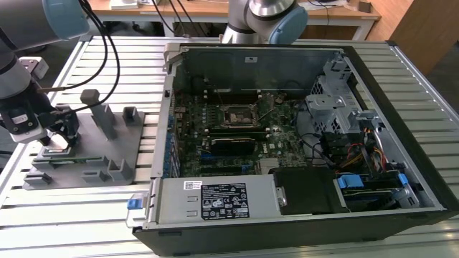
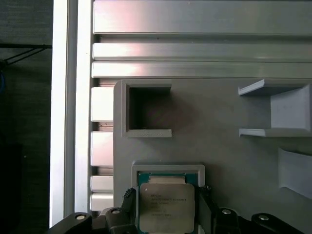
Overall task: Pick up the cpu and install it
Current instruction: 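Pick up the cpu and move it towards the insertion slot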
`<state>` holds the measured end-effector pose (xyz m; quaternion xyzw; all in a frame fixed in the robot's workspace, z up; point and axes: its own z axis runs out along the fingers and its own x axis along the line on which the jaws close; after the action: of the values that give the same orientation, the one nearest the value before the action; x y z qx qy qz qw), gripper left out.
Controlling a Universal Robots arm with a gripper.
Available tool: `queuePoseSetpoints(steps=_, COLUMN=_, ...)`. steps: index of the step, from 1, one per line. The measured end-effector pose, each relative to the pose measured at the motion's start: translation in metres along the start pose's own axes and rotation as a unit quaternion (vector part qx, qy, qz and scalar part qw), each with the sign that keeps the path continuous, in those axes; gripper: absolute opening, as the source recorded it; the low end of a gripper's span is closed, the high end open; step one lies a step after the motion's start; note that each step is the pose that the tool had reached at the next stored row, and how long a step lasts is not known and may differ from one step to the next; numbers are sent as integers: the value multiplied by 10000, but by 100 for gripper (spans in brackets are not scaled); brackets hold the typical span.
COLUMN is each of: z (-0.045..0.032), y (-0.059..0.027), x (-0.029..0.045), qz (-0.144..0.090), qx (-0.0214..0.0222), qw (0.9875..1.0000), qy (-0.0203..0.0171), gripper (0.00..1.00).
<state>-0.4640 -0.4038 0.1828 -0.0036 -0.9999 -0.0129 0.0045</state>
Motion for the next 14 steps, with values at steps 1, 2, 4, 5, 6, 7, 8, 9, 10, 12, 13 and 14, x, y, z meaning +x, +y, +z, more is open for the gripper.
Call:
queuePoseSetpoints(steps=1, z=-4, y=0, x=0, qz=0, qx=1, qw=10000, qy=1, gripper=61)
queuePoseSetpoints(steps=2, z=-8, y=0, x=0, qz=0, qx=1, qw=10000, qy=1, gripper=61)
queuePoseSetpoints(steps=4, z=-11, y=0, x=0, qz=0, qx=0, qw=10000, qy=0, gripper=61)
queuePoseSetpoints(steps=5, z=-12, y=0, x=0, qz=0, qx=0, qw=10000, qy=-1, gripper=61)
queuePoseSetpoints(steps=6, z=-16, y=0, x=0, qz=0, qx=1, qw=10000, qy=1, gripper=61)
queuePoseSetpoints(steps=7, z=-17, y=0, x=0, qz=0, qx=0, qw=10000, qy=0, gripper=61)
queuePoseSetpoints(steps=8, z=-18, y=0, x=0, qz=0, qx=0, qw=10000, qy=0, gripper=61)
queuePoseSetpoints(steps=9, z=-19, y=0, x=1, qz=0, qx=0, qw=10000, qy=0, gripper=60)
queuePoseSetpoints(steps=10, z=-20, y=0, x=1, qz=0, qx=1, qw=10000, qy=1, gripper=60)
queuePoseSetpoints(steps=12, z=-20, y=0, x=1, qz=0, qx=0, qw=10000, qy=1, gripper=54)
queuePoseSetpoints(steps=13, z=-20, y=0, x=1, qz=0, qx=0, qw=10000, qy=1, gripper=54)
queuePoseSetpoints(steps=14, z=-25, y=0, x=1, qz=0, qx=0, qw=10000, qy=1, gripper=54)
